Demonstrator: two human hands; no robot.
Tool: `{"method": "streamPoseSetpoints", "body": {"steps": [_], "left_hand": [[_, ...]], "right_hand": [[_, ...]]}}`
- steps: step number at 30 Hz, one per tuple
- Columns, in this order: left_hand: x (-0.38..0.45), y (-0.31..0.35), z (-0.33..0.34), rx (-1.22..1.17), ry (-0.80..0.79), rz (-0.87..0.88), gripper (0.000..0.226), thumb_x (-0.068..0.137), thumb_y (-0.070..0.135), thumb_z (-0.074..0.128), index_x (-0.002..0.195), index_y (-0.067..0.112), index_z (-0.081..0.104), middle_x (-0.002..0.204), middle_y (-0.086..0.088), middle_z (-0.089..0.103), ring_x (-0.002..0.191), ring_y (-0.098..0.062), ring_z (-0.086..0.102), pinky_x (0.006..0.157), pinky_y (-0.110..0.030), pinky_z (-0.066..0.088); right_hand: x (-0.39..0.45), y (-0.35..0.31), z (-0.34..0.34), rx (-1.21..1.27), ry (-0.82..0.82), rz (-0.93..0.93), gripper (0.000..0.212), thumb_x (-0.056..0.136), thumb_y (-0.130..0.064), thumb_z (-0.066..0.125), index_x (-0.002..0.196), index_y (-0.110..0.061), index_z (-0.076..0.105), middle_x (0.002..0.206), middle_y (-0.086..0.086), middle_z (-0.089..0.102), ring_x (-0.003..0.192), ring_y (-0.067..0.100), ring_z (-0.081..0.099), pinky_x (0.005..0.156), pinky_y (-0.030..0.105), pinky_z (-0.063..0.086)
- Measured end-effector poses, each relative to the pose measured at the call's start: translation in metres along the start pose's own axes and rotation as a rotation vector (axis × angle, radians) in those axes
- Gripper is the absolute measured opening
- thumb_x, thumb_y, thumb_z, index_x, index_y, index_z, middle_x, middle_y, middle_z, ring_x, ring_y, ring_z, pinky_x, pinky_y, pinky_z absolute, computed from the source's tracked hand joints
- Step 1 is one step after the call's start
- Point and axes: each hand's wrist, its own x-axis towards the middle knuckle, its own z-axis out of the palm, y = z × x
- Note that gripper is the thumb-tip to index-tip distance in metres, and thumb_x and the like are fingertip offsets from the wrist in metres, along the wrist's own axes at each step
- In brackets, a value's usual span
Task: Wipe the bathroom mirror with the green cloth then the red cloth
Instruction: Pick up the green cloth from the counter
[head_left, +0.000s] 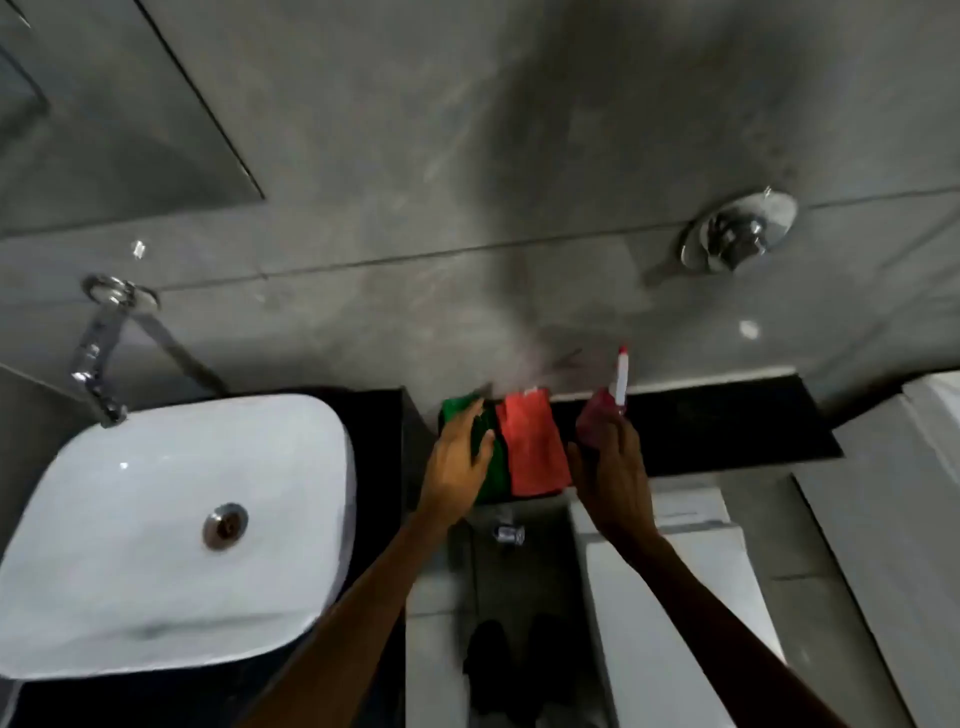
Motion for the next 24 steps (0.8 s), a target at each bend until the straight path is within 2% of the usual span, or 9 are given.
{"method": "streamPoseSetpoints", "body": {"steps": [2,4,8,10,14,17,20,22,24], "left_hand": [[-0.005,-0.032,0.031,-0.118,0.012,-0.248,0.048,0.105,0.014,0.055,0.15,0.001,0.048,0.151,-0.019,0.056,0.14,-0.033,0.054,0.118,-0.041,0.041],[-0.01,-0.061,0.055,-0.156,0.025,-0.457,0.047,0.105,0.011,0.053,0.15,-0.001,0.047,0.15,-0.021,0.055,0.138,-0.034,0.055,0.116,-0.047,0.043],[0.013,-0.098,0.092,-0.24,0.14,-0.67,0.045,0.106,0.008,0.047,0.149,-0.005,0.046,0.145,-0.027,0.058,0.134,-0.041,0.057,0.112,-0.052,0.046],[0.032,-0.111,0.11,-0.237,0.168,-0.738,0.044,0.106,0.007,0.047,0.147,-0.008,0.047,0.142,-0.029,0.06,0.132,-0.043,0.058,0.111,-0.053,0.047],[0.068,-0.124,0.128,-0.144,0.218,-0.78,0.041,0.104,0.016,0.053,0.138,-0.007,0.055,0.136,-0.029,0.062,0.125,-0.046,0.062,0.105,-0.055,0.051],[0.089,-0.137,0.133,-0.201,0.233,-0.845,0.05,0.098,0.017,0.067,0.139,-0.008,0.052,0.138,-0.029,0.061,0.126,-0.045,0.062,0.105,-0.052,0.053],[0.097,-0.142,0.134,-0.332,0.217,-0.871,0.041,0.092,0.009,0.072,0.127,-0.009,0.06,0.128,-0.031,0.068,0.117,-0.044,0.068,0.095,-0.049,0.058],[0.095,-0.14,0.129,-0.467,0.215,-0.871,0.036,0.092,0.007,0.071,0.124,-0.007,0.064,0.123,-0.03,0.071,0.111,-0.042,0.07,0.084,-0.041,0.058],[0.086,-0.133,0.125,-0.638,0.194,-0.877,0.04,0.094,0.007,0.068,0.131,-0.005,0.061,0.127,-0.029,0.069,0.112,-0.04,0.069,0.091,-0.045,0.059]], "right_hand": [[-0.017,0.035,0.017,0.029,0.03,0.184,0.03,0.091,-0.02,0.076,0.113,-0.012,0.056,0.111,0.014,0.058,0.1,0.033,0.06,0.08,0.054,0.057],[-0.03,0.072,0.03,0.054,0.034,0.31,0.036,0.088,-0.021,0.081,0.108,-0.011,0.053,0.105,0.016,0.057,0.096,0.035,0.06,0.078,0.05,0.056],[0.012,0.119,0.056,0.171,-0.07,0.488,0.062,0.081,-0.032,0.087,0.118,0.007,0.056,0.12,0.024,0.06,0.109,0.036,0.059,0.087,0.045,0.052],[0.041,0.133,0.068,0.237,-0.032,0.53,0.075,0.079,-0.034,0.088,0.132,0.003,0.051,0.132,0.021,0.056,0.119,0.028,0.056,0.095,0.037,0.05],[0.085,0.14,0.085,0.439,0.003,0.449,0.074,0.079,-0.032,0.087,0.139,-0.015,0.047,0.128,0.012,0.061,0.119,0.023,0.065,0.103,0.036,0.056],[0.106,0.136,0.095,0.463,0.082,0.399,0.061,0.084,-0.047,0.08,0.134,-0.031,0.05,0.117,-0.01,0.067,0.107,-0.002,0.066,0.09,0.012,0.054],[0.118,0.125,0.098,0.49,0.167,0.363,0.036,0.091,-0.042,0.071,0.124,-0.039,0.056,0.101,-0.017,0.067,0.093,-0.002,0.067,0.084,0.023,0.059],[0.12,0.116,0.095,0.458,0.221,0.268,0.016,0.097,-0.033,0.066,0.11,-0.037,0.059,0.098,-0.002,0.065,0.087,0.005,0.065,0.081,0.04,0.059],[0.117,0.106,0.087,0.443,0.196,0.17,0.019,0.101,-0.026,0.062,0.102,-0.045,0.058,0.099,0.009,0.062,0.087,0.015,0.065,0.077,0.039,0.058]]}}
